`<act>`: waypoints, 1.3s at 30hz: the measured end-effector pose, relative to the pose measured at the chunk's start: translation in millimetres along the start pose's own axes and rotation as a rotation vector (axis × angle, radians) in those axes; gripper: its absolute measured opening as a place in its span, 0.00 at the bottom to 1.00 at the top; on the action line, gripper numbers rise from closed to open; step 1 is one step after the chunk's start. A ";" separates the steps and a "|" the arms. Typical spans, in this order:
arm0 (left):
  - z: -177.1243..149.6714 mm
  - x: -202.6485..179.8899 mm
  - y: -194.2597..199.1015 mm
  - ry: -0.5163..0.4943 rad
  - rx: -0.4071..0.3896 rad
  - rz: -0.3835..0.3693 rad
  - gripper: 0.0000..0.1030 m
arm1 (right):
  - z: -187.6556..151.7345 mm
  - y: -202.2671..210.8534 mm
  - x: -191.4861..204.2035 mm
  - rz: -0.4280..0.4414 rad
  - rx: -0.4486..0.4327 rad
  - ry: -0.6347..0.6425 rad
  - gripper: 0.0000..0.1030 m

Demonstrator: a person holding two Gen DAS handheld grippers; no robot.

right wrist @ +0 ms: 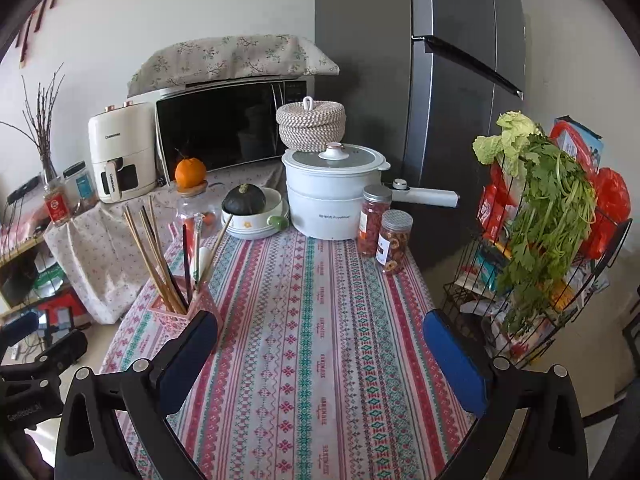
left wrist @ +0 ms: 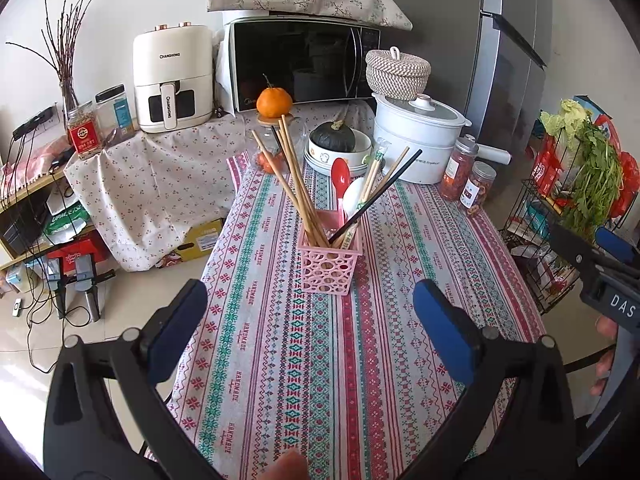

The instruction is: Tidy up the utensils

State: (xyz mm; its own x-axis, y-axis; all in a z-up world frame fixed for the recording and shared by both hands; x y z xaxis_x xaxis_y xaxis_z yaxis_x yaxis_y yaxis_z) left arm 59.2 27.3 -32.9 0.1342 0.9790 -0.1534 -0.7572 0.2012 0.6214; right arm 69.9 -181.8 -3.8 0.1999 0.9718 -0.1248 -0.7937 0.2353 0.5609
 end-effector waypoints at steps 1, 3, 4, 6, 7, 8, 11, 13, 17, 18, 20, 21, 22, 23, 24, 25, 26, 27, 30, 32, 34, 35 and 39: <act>-1.5 -1.8 -0.7 -0.006 0.004 0.006 0.99 | -2.1 0.4 -0.4 -0.001 0.007 -0.004 1.00; -3.5 -4.6 -3.4 -0.006 0.013 0.004 0.99 | -5.0 1.5 -0.4 -0.004 0.010 -0.001 1.00; -4.1 -6.2 -5.0 -0.005 0.018 0.004 0.99 | -4.9 1.4 0.8 -0.004 0.006 0.008 1.00; -5.2 -9.8 -6.6 -0.007 0.021 0.007 0.99 | -5.2 0.9 0.7 -0.007 0.002 0.016 1.00; -4.9 -9.9 -8.1 -0.006 0.023 0.009 0.99 | -5.5 -0.1 0.3 -0.007 0.004 0.017 1.00; -5.5 -10.9 -8.6 -0.002 0.024 0.011 0.99 | -6.3 -0.9 -0.1 -0.004 0.008 0.016 1.00; -5.8 -12.8 -9.7 0.003 0.026 0.014 0.99 | -7.7 -5.0 -1.8 0.000 0.022 0.013 1.00; -5.4 -14.1 -9.2 0.007 0.020 0.016 0.99 | -9.0 -6.4 -2.4 0.005 0.028 0.015 1.00; -6.0 -17.2 -9.5 0.007 0.021 0.013 0.99 | -10.0 -7.2 -3.2 0.007 0.035 0.012 1.00; -6.1 -17.1 -9.6 0.007 0.022 0.012 0.99 | -10.1 -7.3 -3.6 0.005 0.035 0.011 1.00; -6.6 -18.0 -9.6 0.007 0.025 0.009 0.99 | -10.5 -7.6 -3.9 0.005 0.037 0.007 1.00; -6.8 -18.4 -9.5 0.007 0.026 0.008 0.99 | -10.9 -7.9 -3.7 0.007 0.039 0.007 1.00; -6.9 -18.9 -9.3 0.006 0.026 0.008 0.99 | -11.2 -8.0 -3.2 0.006 0.041 0.008 1.00; -6.8 -19.1 -9.4 0.006 0.025 0.008 0.99 | -11.6 -8.2 -3.1 0.004 0.042 0.009 1.00; -6.8 -19.2 -9.5 0.007 0.025 0.008 0.99 | -12.0 -8.4 -3.0 0.004 0.043 0.010 1.00; -6.8 -19.5 -9.2 0.008 0.024 0.008 0.99 | -12.4 -8.3 -2.3 0.004 0.044 0.010 1.00; -6.7 -19.2 -9.8 0.008 0.024 0.009 0.99 | -12.5 -8.3 -2.0 0.004 0.044 0.010 1.00; -6.8 -19.4 -9.8 0.008 0.023 0.009 0.99 | -12.5 -8.4 -1.7 0.004 0.044 0.011 1.00; -6.6 -18.7 -8.7 0.014 0.022 0.008 0.99 | -12.6 -8.6 -1.7 0.005 0.046 0.009 1.00; -6.4 -19.2 -8.0 0.014 0.021 0.008 0.99 | -12.4 -8.5 -1.7 0.005 0.045 0.010 1.00; -6.2 -18.3 -7.8 0.015 0.021 0.006 0.99 | -12.4 -8.8 -1.3 0.004 0.045 0.011 1.00; -6.1 -18.1 -7.7 0.015 0.021 0.006 0.99 | -12.6 -8.8 -0.9 0.005 0.045 0.011 1.00; -6.0 -18.1 -7.4 0.014 0.022 0.006 0.99 | -13.6 -9.5 0.7 0.007 0.046 0.014 1.00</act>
State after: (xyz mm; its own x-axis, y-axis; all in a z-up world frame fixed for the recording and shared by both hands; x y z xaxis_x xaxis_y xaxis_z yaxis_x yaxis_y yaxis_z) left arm 58.5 8.0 -39.3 0.1206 0.9796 -0.1609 -0.7439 0.1965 0.6388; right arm 69.7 -183.2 -20.3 0.1862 0.9736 -0.1317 -0.7676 0.2278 0.5990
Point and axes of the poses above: each gripper's, at about its wrist camera, not at the fingertips, and y roughly against the way its jaws point, x to its left, z to its top, the point moved 7 cm from there along -y, roughly the way its jaws point, and after that the axes turned 11 degrees about -z, right-handed, at the moved point
